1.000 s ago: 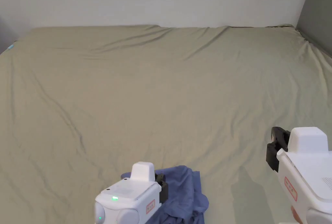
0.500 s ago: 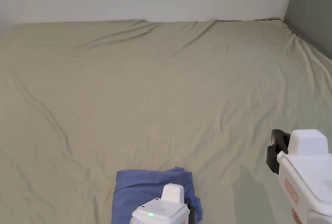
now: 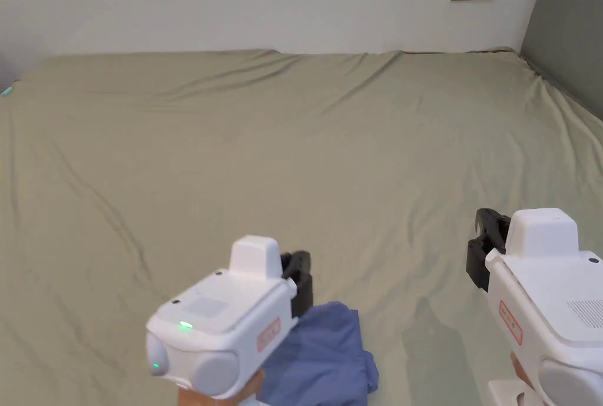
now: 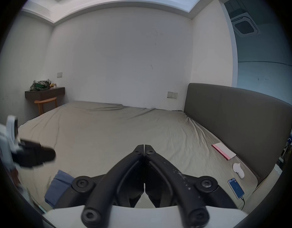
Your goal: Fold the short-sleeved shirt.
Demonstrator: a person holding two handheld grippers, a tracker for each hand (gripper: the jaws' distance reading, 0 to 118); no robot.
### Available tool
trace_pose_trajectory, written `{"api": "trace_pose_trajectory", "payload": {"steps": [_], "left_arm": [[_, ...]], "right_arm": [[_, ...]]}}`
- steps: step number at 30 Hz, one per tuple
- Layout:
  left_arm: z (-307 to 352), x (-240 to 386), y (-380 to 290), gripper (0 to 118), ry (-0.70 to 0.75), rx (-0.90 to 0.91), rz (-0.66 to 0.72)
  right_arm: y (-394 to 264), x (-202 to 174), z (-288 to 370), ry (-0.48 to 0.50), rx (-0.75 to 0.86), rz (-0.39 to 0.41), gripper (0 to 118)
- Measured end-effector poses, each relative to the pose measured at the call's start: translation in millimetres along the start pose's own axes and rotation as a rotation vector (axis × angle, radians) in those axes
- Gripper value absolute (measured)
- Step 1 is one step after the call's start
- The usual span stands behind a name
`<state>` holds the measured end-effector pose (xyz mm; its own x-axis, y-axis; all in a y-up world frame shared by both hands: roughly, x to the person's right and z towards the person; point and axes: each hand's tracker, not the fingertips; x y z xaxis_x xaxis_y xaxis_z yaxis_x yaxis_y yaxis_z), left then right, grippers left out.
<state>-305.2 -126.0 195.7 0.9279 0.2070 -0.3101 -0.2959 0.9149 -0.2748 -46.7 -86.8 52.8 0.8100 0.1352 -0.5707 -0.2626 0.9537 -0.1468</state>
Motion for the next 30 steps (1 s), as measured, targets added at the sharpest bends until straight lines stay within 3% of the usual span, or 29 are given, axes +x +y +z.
{"api": "trace_pose_trajectory", "payload": {"steps": [7, 13, 26, 30], "left_arm": [[46.0, -50.5, 50.2, 0, 0.216, 0.190, -0.138], [70.2, -87.4, 57.8, 0, 0.371, 0.266, -0.153], [83.4, -104.1, 54.8, 0, 0.409, 0.293, -0.109], [83.1, -107.0, 53.1, 0, 0.406, 0.287, -0.093]], "right_arm": [[20.5, -19.4, 13.5, 0.001, 0.092, 0.013, 1], [29.1, -31.3, 20.8, 0.008, 0.143, 0.014, 1], [26.9, -39.5, 21.2, 0.032, 0.146, -0.001, 1], [5.1, -56.2, 2.6, 0.094, 0.070, -0.010, 1]]}}
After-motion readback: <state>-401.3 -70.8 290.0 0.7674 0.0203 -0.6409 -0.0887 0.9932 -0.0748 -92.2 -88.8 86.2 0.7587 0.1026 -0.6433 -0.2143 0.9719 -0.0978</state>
